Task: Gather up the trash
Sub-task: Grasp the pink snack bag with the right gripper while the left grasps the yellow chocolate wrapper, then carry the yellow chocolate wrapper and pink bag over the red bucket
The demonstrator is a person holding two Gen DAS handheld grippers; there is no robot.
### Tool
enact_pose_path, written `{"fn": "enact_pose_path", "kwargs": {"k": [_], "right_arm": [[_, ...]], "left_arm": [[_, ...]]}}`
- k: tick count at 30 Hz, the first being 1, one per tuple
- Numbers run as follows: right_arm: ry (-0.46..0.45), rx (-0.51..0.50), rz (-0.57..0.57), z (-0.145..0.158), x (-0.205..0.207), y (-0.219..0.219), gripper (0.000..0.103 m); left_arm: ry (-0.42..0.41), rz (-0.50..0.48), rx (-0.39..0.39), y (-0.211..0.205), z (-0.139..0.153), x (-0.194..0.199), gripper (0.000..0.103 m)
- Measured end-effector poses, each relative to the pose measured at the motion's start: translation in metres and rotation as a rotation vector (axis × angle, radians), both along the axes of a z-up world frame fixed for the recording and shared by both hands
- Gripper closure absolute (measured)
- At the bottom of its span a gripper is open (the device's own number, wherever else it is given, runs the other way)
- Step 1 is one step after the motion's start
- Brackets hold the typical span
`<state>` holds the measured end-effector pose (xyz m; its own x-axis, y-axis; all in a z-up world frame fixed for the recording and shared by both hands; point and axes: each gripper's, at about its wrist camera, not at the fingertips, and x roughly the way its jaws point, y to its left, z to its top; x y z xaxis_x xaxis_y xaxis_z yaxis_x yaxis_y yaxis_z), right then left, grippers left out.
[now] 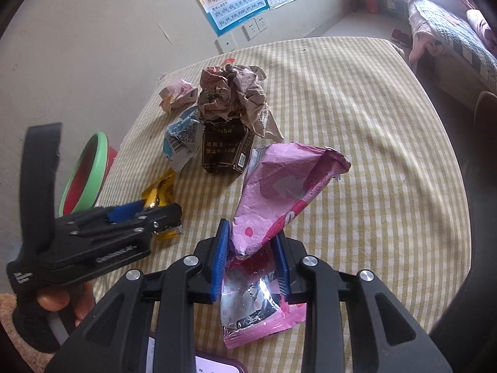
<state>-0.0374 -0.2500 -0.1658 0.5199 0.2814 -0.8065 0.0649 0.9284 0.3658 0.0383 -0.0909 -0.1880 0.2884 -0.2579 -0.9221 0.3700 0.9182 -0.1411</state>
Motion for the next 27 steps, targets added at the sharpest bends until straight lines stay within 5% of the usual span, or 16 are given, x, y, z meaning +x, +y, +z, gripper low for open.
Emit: {"fn": "enact_pose_path", "kwargs": {"k": [4, 27], "right_arm": [[-0.006, -0.002, 0.012, 0.001, -0.001, 0.003, 0.076], [-0.071, -0.100, 0.053, 0.021, -0.009, 0.022, 0.076]], "left_arm": [[-0.008, 0.021, -0.019, 0.007, 0.001, 0.001, 0.074], [-0.322, 0.082, -0.036, 0.045, 0.088, -0.023, 0.076]]}}
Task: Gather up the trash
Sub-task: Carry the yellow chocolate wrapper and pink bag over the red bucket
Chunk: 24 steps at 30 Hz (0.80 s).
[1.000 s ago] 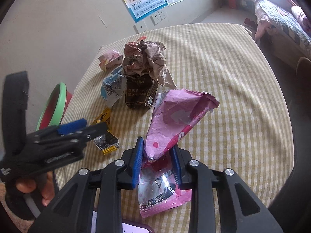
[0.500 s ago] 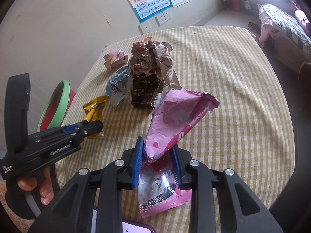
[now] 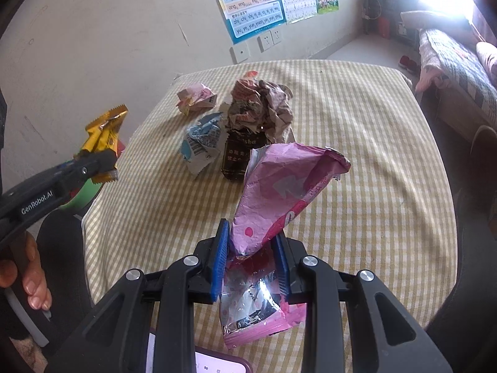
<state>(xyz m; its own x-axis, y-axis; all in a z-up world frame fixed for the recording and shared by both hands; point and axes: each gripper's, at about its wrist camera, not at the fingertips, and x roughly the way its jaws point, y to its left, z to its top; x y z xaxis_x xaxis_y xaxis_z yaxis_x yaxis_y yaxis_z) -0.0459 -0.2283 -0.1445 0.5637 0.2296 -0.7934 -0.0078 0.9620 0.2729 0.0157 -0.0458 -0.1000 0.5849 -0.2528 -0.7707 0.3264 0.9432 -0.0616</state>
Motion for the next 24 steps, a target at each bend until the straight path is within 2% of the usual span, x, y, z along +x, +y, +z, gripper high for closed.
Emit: {"fn": "enact_pose_path", "kwargs": {"k": [9, 16, 24], "right_arm": [[-0.066, -0.006, 0.017, 0.032, 0.001, 0.012, 0.076], [-0.118, -0.010, 0.062, 0.054, 0.008, 0.033, 0.076], [-0.140, -0.018, 0.098, 0.067, 0.015, 0.048, 0.076]], "left_arm": [[-0.068, 0.047, -0.005, 0.018, 0.020, -0.003, 0.076], [-0.084, 0.074, -0.028, 0.033, 0.027, -0.004, 0.076], [-0.092, 0.105, -0.044, 0.045, 0.031, -0.003, 0.076]]}}
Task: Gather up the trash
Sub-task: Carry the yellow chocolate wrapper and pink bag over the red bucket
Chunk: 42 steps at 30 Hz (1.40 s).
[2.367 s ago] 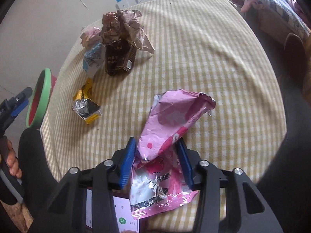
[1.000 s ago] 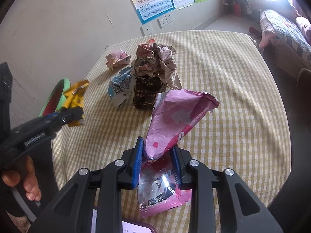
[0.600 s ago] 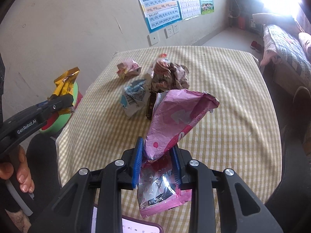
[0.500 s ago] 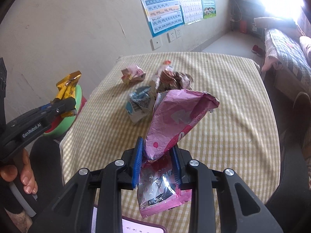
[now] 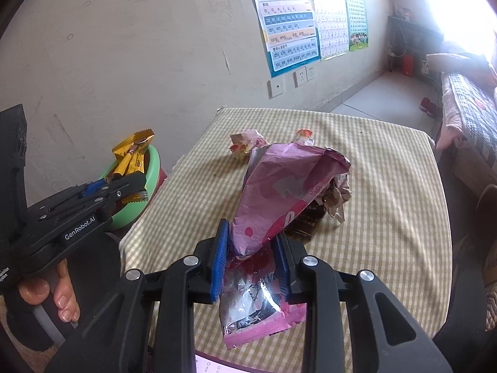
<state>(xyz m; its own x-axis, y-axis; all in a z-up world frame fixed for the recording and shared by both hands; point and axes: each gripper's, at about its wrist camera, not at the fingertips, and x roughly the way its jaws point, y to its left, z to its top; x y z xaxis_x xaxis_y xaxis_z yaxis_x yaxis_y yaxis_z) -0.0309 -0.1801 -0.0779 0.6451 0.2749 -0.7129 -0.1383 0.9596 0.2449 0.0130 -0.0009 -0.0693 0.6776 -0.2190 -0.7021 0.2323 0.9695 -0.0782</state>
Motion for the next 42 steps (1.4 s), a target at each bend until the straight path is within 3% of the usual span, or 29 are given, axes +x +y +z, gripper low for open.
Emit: {"fn": "enact_pose_path", "kwargs": {"k": [33, 42], "right_arm": [[-0.028, -0.002, 0.105, 0.010, 0.016, 0.042, 0.076], [-0.032, 0.002, 0.136, 0.011, 0.023, 0.055, 0.075]], "left_arm": [[-0.015, 0.102, 0.001, 0.044, 0.003, 0.005, 0.076], [-0.024, 0.148, 0.031, 0.061, 0.005, 0.009, 0.076]]}}
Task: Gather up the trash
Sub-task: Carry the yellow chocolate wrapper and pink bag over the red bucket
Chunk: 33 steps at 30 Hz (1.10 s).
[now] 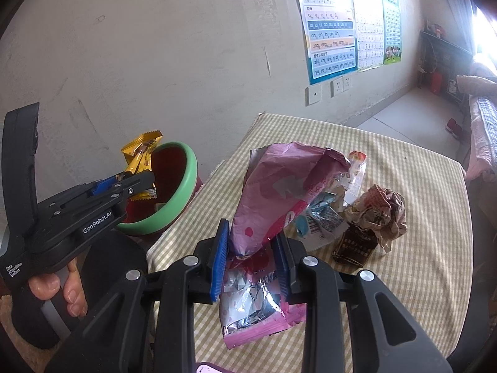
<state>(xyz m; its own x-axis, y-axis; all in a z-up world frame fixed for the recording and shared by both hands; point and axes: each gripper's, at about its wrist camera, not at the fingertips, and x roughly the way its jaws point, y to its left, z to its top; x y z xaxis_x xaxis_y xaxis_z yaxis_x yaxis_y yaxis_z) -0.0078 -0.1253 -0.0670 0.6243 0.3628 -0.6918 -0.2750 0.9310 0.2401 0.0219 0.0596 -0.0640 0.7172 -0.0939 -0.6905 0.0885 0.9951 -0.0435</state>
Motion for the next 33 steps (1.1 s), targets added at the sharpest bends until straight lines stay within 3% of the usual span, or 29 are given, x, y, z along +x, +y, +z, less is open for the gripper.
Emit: {"fn": "enact_pose_path", "kwargs": {"k": [19, 33], "right_arm": [[0.043, -0.009, 0.121, -0.011, 0.021, 0.052, 0.075], [0.050, -0.016, 0.181, -0.014, 0.030, 0.080, 0.075]], "left_arm": [[0.033, 0.132, 0.020, 0.061, -0.013, 0.011, 0.075], [0.062, 0.144, 0.001, 0.075, -0.023, 0.015, 0.075]]}}
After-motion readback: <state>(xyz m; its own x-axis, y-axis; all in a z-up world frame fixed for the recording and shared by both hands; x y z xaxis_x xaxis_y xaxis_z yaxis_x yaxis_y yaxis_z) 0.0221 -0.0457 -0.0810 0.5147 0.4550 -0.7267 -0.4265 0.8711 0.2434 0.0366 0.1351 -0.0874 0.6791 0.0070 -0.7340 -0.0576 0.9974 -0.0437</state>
